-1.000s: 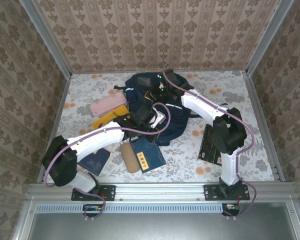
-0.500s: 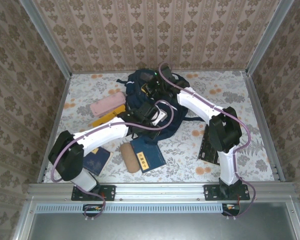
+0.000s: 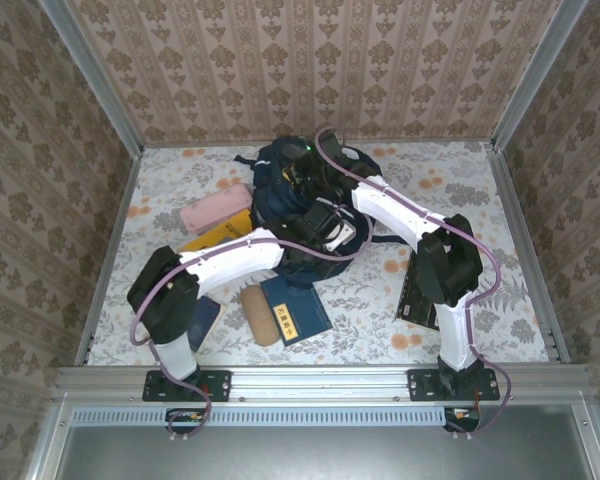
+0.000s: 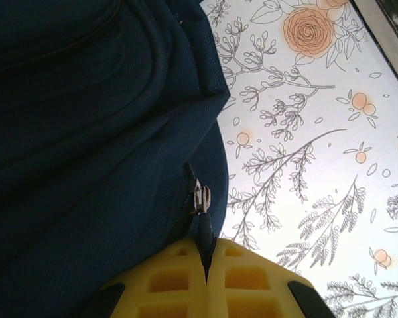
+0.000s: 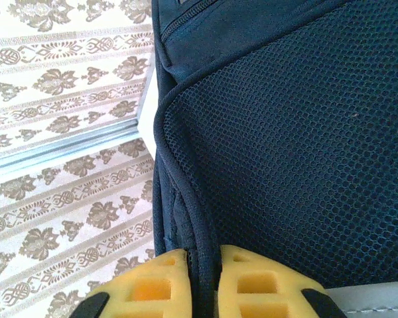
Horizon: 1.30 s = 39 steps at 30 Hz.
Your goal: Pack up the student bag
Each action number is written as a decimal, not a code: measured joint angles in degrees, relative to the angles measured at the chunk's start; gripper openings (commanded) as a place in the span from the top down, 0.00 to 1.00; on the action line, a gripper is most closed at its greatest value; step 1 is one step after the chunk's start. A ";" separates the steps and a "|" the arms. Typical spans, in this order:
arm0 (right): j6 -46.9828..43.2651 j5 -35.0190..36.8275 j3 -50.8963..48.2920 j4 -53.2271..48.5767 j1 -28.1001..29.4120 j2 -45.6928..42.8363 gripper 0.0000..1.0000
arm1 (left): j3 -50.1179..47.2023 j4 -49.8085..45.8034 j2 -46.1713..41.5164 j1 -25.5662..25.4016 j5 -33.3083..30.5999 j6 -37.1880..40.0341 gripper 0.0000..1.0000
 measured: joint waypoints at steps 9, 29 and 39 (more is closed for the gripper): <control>2.38 6.56 0.13 -0.09 0.57 -2.45 1.00 | 10.38 -1.46 9.46 -2.08 -2.97 0.92 1.00; 4.39 13.38 1.70 -3.96 1.03 -2.47 0.83 | 38.62 -13.49 27.50 -4.90 -8.41 2.38 0.62; -1.84 11.98 7.43 -4.92 2.12 -3.21 0.20 | 23.87 -9.81 23.45 -6.27 -2.45 5.03 0.34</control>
